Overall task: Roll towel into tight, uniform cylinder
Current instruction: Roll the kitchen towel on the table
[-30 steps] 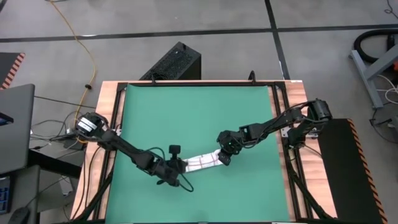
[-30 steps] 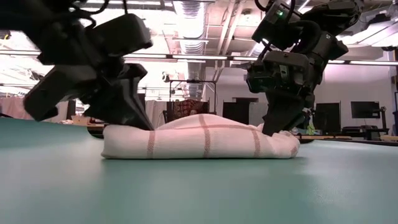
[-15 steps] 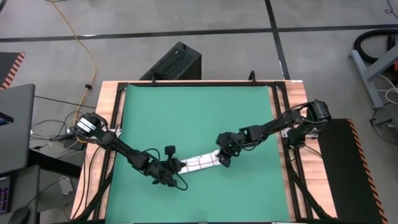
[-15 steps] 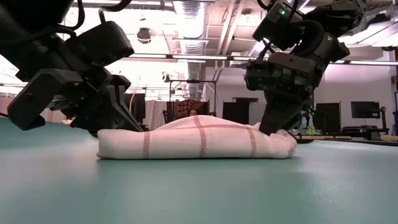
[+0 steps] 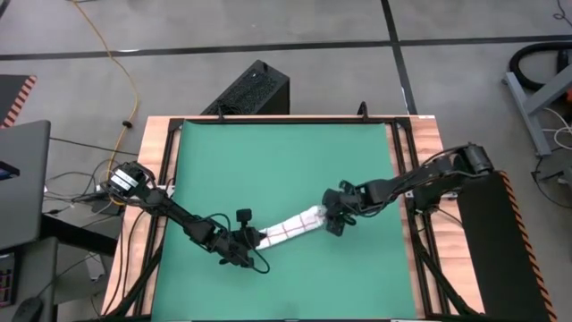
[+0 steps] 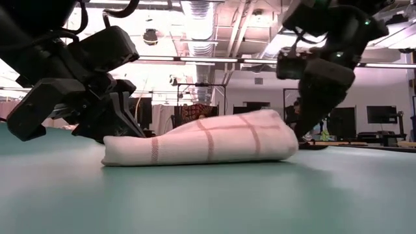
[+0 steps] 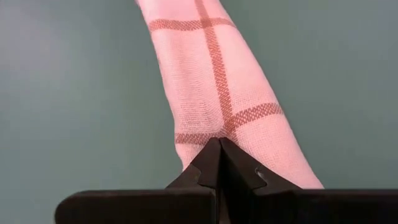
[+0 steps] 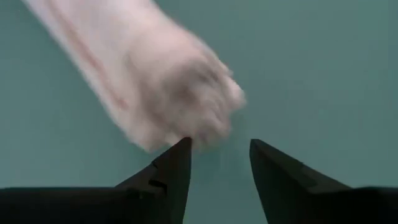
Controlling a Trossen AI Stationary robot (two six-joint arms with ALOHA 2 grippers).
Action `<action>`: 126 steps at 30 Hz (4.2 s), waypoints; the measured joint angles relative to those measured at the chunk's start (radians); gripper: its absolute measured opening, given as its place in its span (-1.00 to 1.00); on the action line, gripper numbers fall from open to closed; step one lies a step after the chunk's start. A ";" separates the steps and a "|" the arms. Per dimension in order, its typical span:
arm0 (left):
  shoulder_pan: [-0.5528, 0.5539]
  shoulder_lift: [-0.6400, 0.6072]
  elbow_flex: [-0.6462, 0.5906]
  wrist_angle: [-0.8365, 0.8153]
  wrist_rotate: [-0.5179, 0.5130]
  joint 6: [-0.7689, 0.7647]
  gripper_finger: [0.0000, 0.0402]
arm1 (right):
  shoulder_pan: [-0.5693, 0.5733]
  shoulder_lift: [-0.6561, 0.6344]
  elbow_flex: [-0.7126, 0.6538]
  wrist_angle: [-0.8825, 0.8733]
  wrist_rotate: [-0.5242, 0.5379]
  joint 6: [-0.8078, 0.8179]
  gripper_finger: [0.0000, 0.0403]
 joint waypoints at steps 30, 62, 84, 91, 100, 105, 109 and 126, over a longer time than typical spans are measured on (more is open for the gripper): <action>0.001 0.002 -0.001 -0.006 -0.003 0.028 -1.00 | -0.014 0.307 -0.126 1.016 -0.173 -0.342 -0.97; 0.032 -0.100 0.050 -0.387 -0.159 -0.023 -1.00 | 0.106 0.567 -0.120 1.193 0.176 -0.017 -0.97; 0.170 -0.018 -0.088 0.496 0.039 0.208 -1.00 | 0.106 0.569 -0.116 1.199 0.174 -0.058 -0.97; 0.122 0.035 -0.084 0.402 0.039 0.062 -1.00 | 0.106 0.569 -0.116 1.198 0.174 -0.058 -0.97; 0.066 0.125 -0.080 0.363 -0.094 -0.044 -1.00 | 0.106 0.569 -0.115 1.184 0.172 -0.041 -0.97; 0.066 0.125 -0.089 0.336 -0.101 -0.093 -1.00 | 0.111 0.572 -0.116 1.182 0.173 -0.018 -0.97; 0.069 0.126 -0.093 0.342 -0.101 -0.082 -1.00 | 0.116 0.572 -0.116 1.179 0.189 0.003 -0.97; 0.164 0.126 -0.096 0.363 -0.001 0.185 -1.00 | 0.160 0.573 -0.116 1.174 0.270 0.089 -0.97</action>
